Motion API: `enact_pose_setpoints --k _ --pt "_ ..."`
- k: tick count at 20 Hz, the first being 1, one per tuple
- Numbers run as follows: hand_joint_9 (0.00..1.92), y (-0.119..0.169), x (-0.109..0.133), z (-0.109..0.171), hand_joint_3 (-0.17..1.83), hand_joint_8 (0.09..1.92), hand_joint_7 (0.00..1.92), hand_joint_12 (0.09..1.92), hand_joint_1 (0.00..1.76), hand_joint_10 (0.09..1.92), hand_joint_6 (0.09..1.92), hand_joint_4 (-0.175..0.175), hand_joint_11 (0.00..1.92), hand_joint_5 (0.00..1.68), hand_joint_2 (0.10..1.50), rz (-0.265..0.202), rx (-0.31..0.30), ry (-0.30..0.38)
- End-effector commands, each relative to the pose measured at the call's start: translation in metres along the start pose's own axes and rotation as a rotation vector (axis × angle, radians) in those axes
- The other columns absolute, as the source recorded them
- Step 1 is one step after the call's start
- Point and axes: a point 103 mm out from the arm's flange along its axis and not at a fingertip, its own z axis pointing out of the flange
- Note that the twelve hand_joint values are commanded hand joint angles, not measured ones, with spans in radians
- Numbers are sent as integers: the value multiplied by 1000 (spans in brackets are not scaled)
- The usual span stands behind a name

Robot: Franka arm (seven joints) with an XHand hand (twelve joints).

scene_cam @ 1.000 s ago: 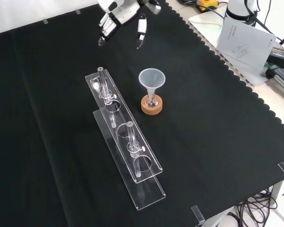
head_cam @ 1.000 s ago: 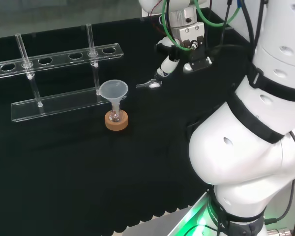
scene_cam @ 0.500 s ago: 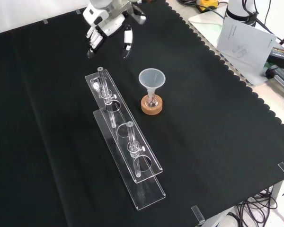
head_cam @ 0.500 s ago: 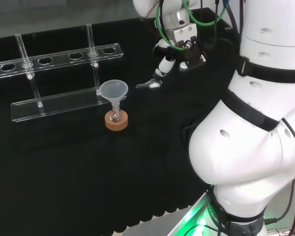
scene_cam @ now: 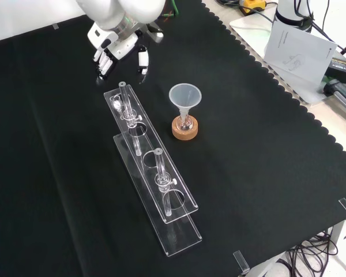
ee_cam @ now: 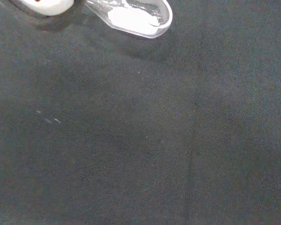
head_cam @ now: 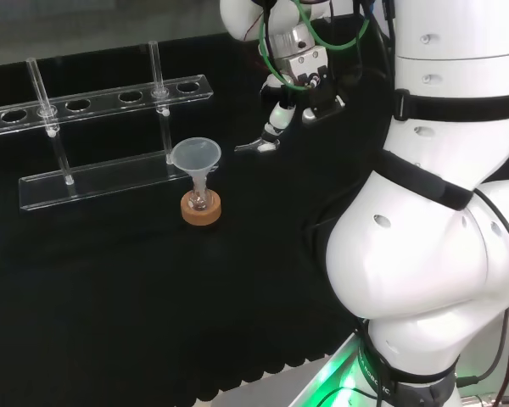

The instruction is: Pick up the weighing funnel.

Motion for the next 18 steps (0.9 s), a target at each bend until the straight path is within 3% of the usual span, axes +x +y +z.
enact_pose_setpoints --k 1,8,18 --pt "597 18 -1 13 399 659 374 1331 797 590 87 -10 353 582 675 2 27 -43" --pt "628 31 -5 24 446 651 393 1324 811 566 87 -8 365 608 651 -6 49 -52" --pt "655 46 4 31 473 653 412 1322 829 559 97 -10 383 626 637 -13 31 -70"
